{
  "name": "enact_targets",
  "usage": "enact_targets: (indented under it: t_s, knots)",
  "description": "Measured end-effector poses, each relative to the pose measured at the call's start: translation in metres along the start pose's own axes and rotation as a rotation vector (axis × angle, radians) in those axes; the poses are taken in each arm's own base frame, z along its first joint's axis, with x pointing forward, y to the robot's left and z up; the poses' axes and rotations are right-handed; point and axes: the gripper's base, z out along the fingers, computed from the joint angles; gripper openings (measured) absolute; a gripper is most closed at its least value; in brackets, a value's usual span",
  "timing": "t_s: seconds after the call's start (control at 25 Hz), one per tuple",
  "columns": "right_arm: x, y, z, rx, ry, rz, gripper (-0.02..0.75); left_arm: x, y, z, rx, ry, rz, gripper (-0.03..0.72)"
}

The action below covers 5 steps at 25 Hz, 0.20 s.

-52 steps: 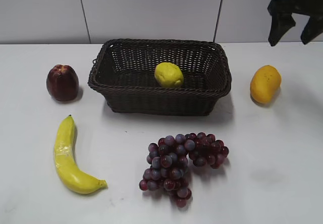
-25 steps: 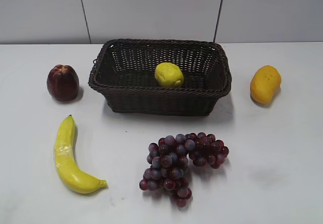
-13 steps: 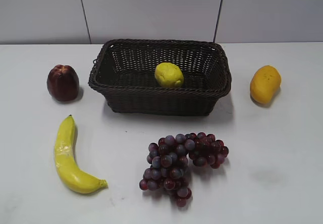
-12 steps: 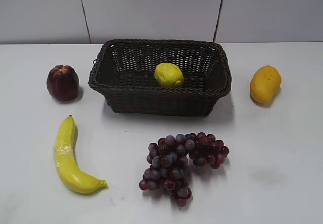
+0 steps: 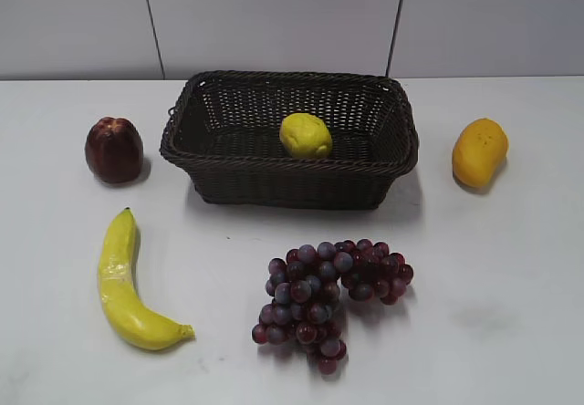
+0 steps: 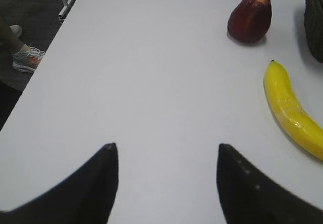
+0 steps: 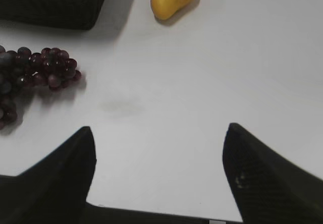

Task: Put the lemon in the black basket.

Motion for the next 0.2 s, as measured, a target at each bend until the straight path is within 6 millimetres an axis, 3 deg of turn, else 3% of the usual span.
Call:
enact_targets:
  t_s: [0.2]
  knots:
    - [0.0060,0.0008,-0.0101,-0.003,-0.072,-0.008,0.592,0.0000,0.0000,0.0000,0.000,0.000,0.000,0.456]
